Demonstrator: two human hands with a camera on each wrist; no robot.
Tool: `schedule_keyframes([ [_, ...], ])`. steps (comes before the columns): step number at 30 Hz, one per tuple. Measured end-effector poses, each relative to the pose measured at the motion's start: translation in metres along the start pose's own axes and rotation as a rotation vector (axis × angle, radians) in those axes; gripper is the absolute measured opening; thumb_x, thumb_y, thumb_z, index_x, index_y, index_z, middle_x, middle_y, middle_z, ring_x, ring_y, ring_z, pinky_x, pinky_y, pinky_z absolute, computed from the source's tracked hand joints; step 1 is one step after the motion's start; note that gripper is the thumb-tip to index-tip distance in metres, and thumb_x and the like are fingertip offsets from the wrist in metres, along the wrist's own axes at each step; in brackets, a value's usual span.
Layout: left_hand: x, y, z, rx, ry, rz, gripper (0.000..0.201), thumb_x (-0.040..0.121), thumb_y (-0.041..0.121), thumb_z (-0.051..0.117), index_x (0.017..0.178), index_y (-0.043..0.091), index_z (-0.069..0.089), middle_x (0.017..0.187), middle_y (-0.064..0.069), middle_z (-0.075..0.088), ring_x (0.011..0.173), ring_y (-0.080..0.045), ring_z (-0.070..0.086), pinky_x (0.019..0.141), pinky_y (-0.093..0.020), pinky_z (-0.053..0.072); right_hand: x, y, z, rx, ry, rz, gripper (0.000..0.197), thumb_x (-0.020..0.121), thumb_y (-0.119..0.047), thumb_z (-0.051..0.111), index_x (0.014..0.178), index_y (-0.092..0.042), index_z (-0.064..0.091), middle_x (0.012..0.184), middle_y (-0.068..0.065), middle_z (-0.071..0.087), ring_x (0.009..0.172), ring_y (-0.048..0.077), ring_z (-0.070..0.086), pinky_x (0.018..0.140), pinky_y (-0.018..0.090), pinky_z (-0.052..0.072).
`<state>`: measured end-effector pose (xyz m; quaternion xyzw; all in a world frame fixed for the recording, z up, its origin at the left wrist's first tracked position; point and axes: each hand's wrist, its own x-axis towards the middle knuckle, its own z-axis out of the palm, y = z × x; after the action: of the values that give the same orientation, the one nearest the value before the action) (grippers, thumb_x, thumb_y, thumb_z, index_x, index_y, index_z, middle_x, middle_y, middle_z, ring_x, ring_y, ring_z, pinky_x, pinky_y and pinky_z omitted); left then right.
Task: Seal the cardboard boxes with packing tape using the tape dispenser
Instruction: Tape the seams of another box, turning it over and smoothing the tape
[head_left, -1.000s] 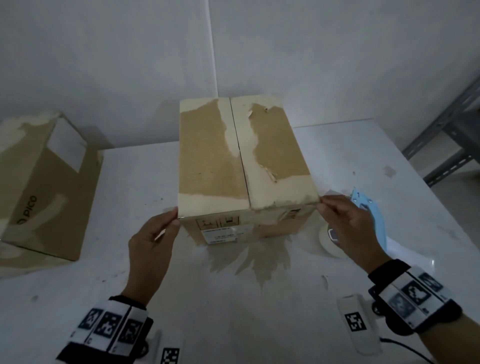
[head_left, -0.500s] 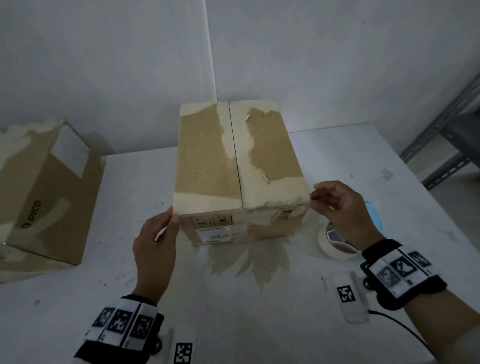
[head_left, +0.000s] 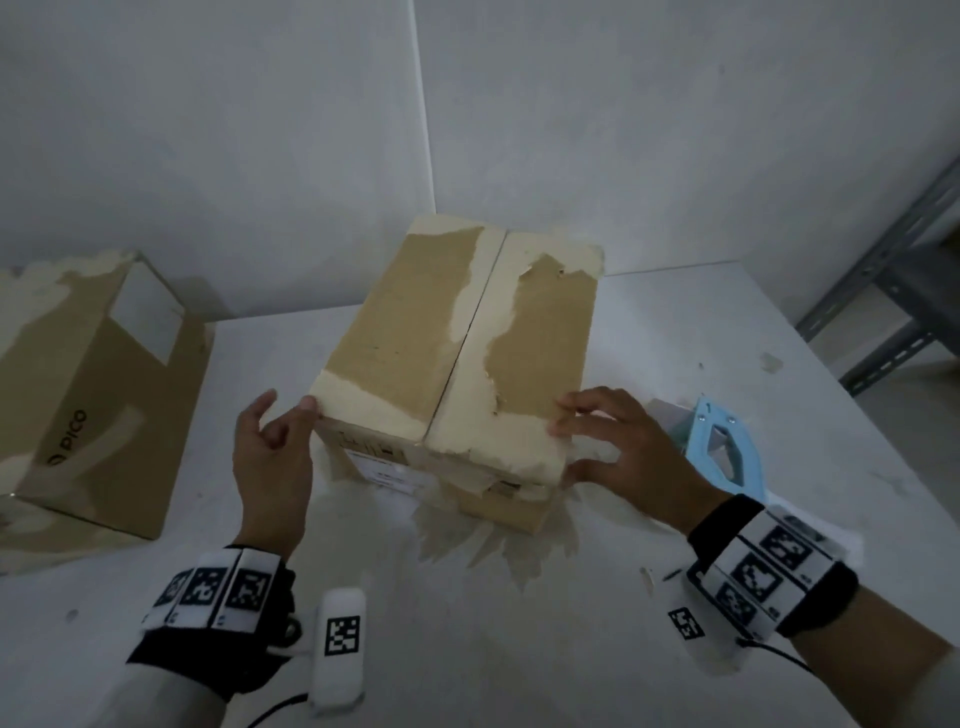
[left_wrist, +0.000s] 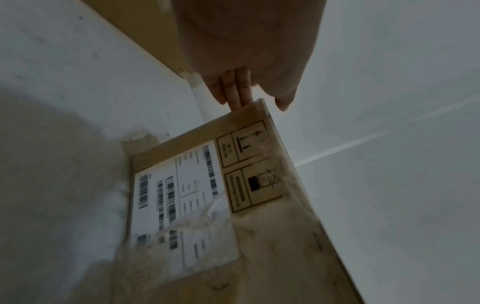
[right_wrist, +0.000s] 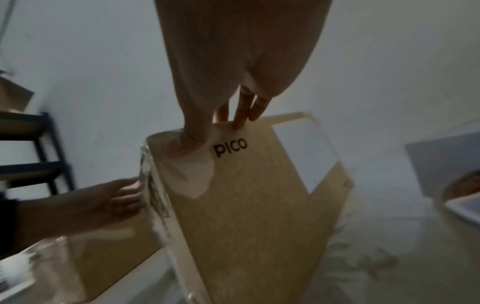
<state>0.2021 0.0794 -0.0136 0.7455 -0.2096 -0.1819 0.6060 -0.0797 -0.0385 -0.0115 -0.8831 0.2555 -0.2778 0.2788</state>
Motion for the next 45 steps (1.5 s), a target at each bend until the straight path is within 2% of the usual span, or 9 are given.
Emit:
schedule_keyframes([
  [4, 0.012, 0.01, 0.001, 0.222, -0.11, 0.047, 0.062, 0.079, 0.031, 0.069, 0.132, 0.01, 0.045, 0.126, -0.007, 0.057, 0.109, -0.014, 0.053, 0.092, -0.026, 0.04, -0.005, -0.029, 0.03, -0.076, 0.02, -0.128, 0.04, 0.072, -0.055, 0.06, 0.093, -0.021, 0.058, 0.097, -0.004, 0.044, 0.084, 0.014, 0.044, 0.074, 0.02, 0.036],
  [10, 0.03, 0.006, -0.004, 0.205, -0.229, -0.03, 0.088, 0.077, 0.026, 0.071, 0.146, 0.019, 0.018, 0.141, -0.009, 0.043, 0.127, -0.023, 0.044, 0.106, -0.041, 0.037, -0.01, -0.032, 0.031, 0.003, -0.024, -0.11, 0.043, 0.075, -0.057, 0.058, 0.099, -0.021, 0.055, 0.108, -0.005, 0.047, 0.096, 0.011, 0.048, 0.081, 0.022, 0.043],
  [13, 0.029, 0.004, -0.004, 0.179, -0.23, -0.046, 0.088, 0.077, 0.027, 0.071, 0.146, 0.02, 0.017, 0.14, -0.008, 0.045, 0.126, -0.025, 0.046, 0.107, -0.045, 0.037, -0.001, -0.018, 0.005, -0.018, 0.077, 0.001, 0.051, 0.076, -0.067, 0.047, 0.103, -0.024, 0.052, 0.11, 0.0, 0.049, 0.105, 0.005, 0.043, 0.092, 0.011, 0.036],
  [19, 0.033, 0.004, -0.005, 0.264, -0.313, -0.055, 0.084, 0.083, 0.034, 0.063, 0.148, 0.017, 0.013, 0.153, -0.005, 0.028, 0.138, -0.02, 0.031, 0.114, -0.041, 0.027, 0.029, 0.031, -0.035, -0.192, 0.177, 0.525, 0.074, 0.077, -0.058, 0.054, 0.134, -0.013, 0.039, 0.151, 0.009, 0.023, 0.138, 0.025, 0.021, 0.111, 0.046, 0.02],
  [22, 0.031, 0.007, -0.005, 0.371, -0.334, -0.058, 0.083, 0.086, 0.041, 0.058, 0.149, 0.022, 0.007, 0.157, -0.002, 0.012, 0.143, -0.021, 0.02, 0.116, -0.041, 0.02, 0.039, 0.04, -0.04, -0.07, 0.106, 0.672, 0.074, 0.085, -0.045, 0.056, 0.143, -0.016, 0.021, 0.156, 0.004, 0.006, 0.142, 0.019, 0.01, 0.115, 0.041, 0.013],
  [28, 0.032, 0.039, 0.007, 0.803, -0.378, 0.254, 0.076, 0.089, 0.05, 0.046, 0.148, 0.021, 0.009, 0.158, -0.002, -0.002, 0.146, -0.019, -0.008, 0.115, -0.05, -0.004, 0.042, 0.035, -0.042, 0.099, 0.143, 0.705, 0.078, 0.083, -0.039, 0.062, 0.143, -0.012, 0.02, 0.15, 0.005, 0.025, 0.135, 0.021, 0.028, 0.1, 0.027, 0.025],
  [36, 0.055, 0.073, 0.05, 1.238, -0.712, 0.286, 0.076, 0.087, 0.06, 0.039, 0.147, 0.029, 0.005, 0.158, -0.004, -0.001, 0.145, -0.029, 0.004, 0.114, -0.057, 0.013, 0.018, 0.028, -0.037, 0.143, 0.212, 0.646, 0.077, 0.072, -0.031, 0.075, 0.135, -0.014, 0.035, 0.139, 0.004, 0.037, 0.12, 0.014, 0.039, 0.102, 0.027, 0.033],
  [40, 0.054, 0.083, 0.051, 1.254, -0.797, 0.25, 0.078, 0.083, 0.063, 0.039, 0.144, 0.02, 0.015, 0.145, -0.015, 0.034, 0.129, -0.037, 0.038, 0.104, -0.047, 0.035, 0.008, 0.026, -0.037, 0.163, 0.252, 0.651, 0.074, 0.07, -0.027, 0.077, 0.132, -0.015, 0.039, 0.13, -0.001, 0.041, 0.112, 0.008, 0.038, 0.098, 0.024, 0.034],
  [45, 0.037, 0.09, 0.046, 1.364, -0.817, 0.214, 0.082, 0.083, 0.06, 0.048, 0.143, 0.012, 0.018, 0.139, -0.015, 0.041, 0.122, -0.031, 0.048, 0.097, -0.041, 0.042, 0.003, 0.026, -0.038, 0.121, 0.206, 0.625, 0.075, 0.073, -0.025, 0.075, 0.136, -0.017, 0.036, 0.143, 0.001, 0.037, 0.122, 0.013, 0.04, 0.105, 0.028, 0.033],
])
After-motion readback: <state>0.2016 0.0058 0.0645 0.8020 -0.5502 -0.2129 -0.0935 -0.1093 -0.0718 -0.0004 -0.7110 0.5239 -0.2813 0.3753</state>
